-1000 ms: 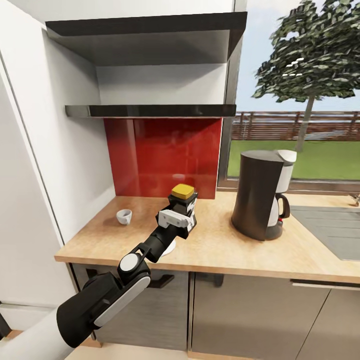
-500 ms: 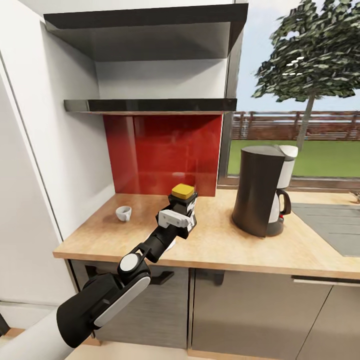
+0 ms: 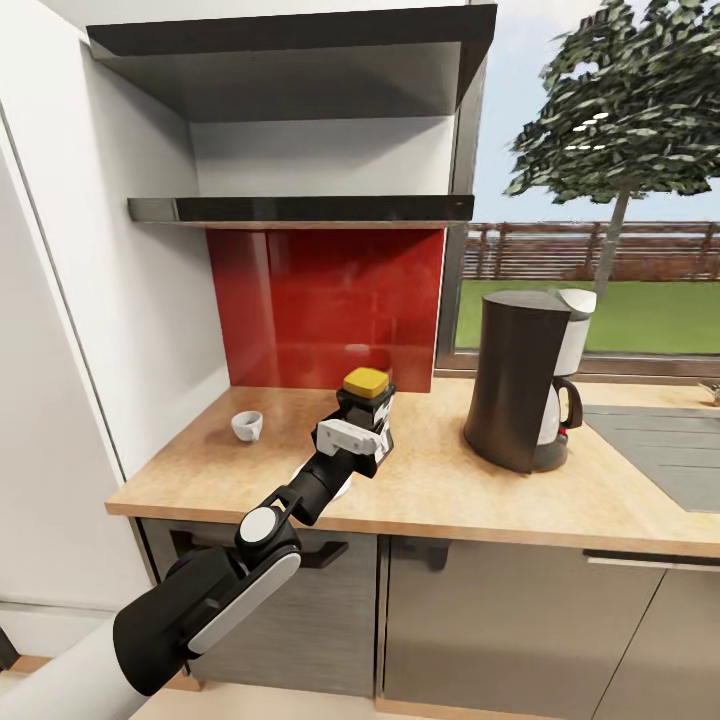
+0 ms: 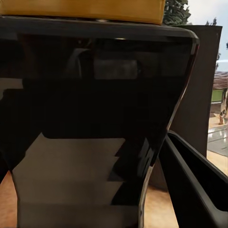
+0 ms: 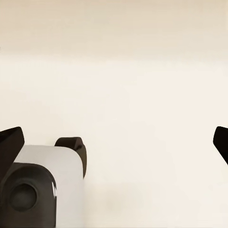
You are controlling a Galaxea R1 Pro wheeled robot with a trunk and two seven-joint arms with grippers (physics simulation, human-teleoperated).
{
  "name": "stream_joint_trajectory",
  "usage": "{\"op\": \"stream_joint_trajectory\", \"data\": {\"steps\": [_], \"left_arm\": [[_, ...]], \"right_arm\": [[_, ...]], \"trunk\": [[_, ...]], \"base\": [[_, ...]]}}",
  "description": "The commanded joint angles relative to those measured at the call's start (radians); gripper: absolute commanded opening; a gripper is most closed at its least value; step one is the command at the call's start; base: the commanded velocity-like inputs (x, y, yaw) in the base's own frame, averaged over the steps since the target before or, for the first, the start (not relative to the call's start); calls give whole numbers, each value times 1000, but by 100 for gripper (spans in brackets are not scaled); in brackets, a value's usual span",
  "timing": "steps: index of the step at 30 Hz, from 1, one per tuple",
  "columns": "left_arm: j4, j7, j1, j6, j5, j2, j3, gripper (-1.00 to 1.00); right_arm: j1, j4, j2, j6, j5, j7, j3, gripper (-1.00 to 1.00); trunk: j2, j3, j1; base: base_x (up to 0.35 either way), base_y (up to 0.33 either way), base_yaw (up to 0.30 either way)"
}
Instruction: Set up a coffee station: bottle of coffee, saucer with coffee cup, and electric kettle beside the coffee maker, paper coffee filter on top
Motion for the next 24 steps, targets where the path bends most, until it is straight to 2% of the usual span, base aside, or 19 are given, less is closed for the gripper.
{"op": "stream_joint_trajectory", "data": {"steps": [1, 12, 24], "left_arm": [[-2, 7, -2, 3, 3, 1, -3, -100], [-2, 7, -2, 3, 3, 0, -3, -100], [-1, 9, -2, 3, 3, -1, -4, -100]], "right_arm": [[-1, 1, 0, 1, -7, 11, -6, 100], [-1, 1, 0, 0, -7, 10, -6, 100], [0, 1, 0, 0, -7, 9, -6, 100]], "trunk": [[-1, -1, 0], [-1, -1, 0], [-1, -1, 0]], "base": [[0, 0, 0], [38, -65, 0], [139, -245, 0]]}}
